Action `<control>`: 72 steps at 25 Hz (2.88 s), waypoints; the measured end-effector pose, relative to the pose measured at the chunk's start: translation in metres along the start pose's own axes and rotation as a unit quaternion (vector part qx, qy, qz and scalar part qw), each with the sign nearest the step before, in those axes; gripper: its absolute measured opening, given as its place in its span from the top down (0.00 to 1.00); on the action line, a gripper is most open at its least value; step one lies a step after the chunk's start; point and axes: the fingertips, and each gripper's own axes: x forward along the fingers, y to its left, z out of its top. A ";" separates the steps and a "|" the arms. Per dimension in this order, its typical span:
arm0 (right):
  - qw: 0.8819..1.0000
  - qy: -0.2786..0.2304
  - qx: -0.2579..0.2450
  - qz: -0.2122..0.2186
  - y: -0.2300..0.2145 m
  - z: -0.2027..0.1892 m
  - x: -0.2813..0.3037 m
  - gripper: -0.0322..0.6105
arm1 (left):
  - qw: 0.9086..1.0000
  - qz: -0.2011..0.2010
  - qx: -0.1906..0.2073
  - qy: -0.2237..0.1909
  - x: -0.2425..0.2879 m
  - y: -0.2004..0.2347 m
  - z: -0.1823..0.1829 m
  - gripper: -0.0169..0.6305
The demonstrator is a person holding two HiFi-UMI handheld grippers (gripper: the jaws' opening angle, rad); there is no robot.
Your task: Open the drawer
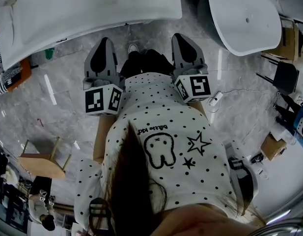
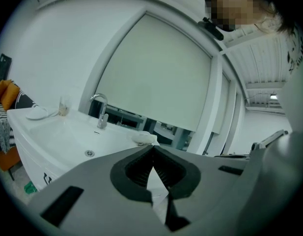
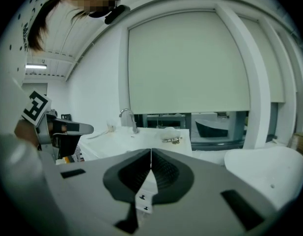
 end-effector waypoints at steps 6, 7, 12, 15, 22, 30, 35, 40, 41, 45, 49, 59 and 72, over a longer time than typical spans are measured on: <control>1.000 0.010 -0.010 0.014 0.016 -0.005 0.007 0.93 | 1.000 0.015 -0.008 -0.003 -0.011 0.017 -0.004 0.97; 1.000 0.012 -0.013 0.019 0.018 -0.004 0.009 0.93 | 1.000 0.019 -0.010 -0.004 -0.011 0.019 -0.004 0.97; 0.999 0.012 -0.023 0.041 -0.011 0.005 0.013 0.93 | 0.999 0.041 -0.012 -0.008 0.004 -0.002 -0.005 0.97; 0.998 0.010 -0.028 0.049 -0.012 0.006 0.014 0.93 | 0.999 0.050 -0.013 -0.012 0.002 -0.002 -0.005 0.97; 0.997 0.002 -0.038 0.065 -0.006 0.009 0.019 0.93 | 0.998 0.059 -0.012 -0.022 -0.002 0.003 -0.003 0.97; 0.996 -0.015 -0.047 0.076 -0.003 0.019 0.023 0.93 | 0.996 0.077 0.004 -0.042 -0.008 0.013 0.005 0.97; 0.994 -0.032 -0.049 0.088 -0.001 0.024 0.026 0.93 | 0.994 0.095 0.008 -0.060 -0.015 0.021 0.005 0.97; 0.992 -0.043 -0.056 0.102 0.002 0.029 0.030 0.93 | 0.992 0.111 0.004 -0.067 -0.023 0.024 0.004 0.97; 0.992 -0.043 -0.059 0.105 0.004 0.029 0.030 0.93 | 0.991 0.113 0.003 -0.067 -0.024 0.024 0.003 0.97; 0.991 -0.045 -0.060 0.113 0.008 0.031 0.030 0.93 | 0.991 0.114 0.021 -0.059 -0.028 0.024 0.002 0.97; 0.991 -0.044 -0.058 0.115 0.008 0.030 0.031 0.93 | 0.992 0.118 0.043 -0.030 -0.025 0.029 -0.011 0.97; 0.989 -0.028 -0.076 0.120 -0.001 0.032 0.027 0.93 | 0.985 0.130 0.056 0.102 0.006 0.057 -0.080 0.96; 0.985 0.018 -0.110 0.131 -0.019 -0.008 0.029 0.93 | 0.963 0.124 0.020 0.238 0.079 0.082 -0.250 0.83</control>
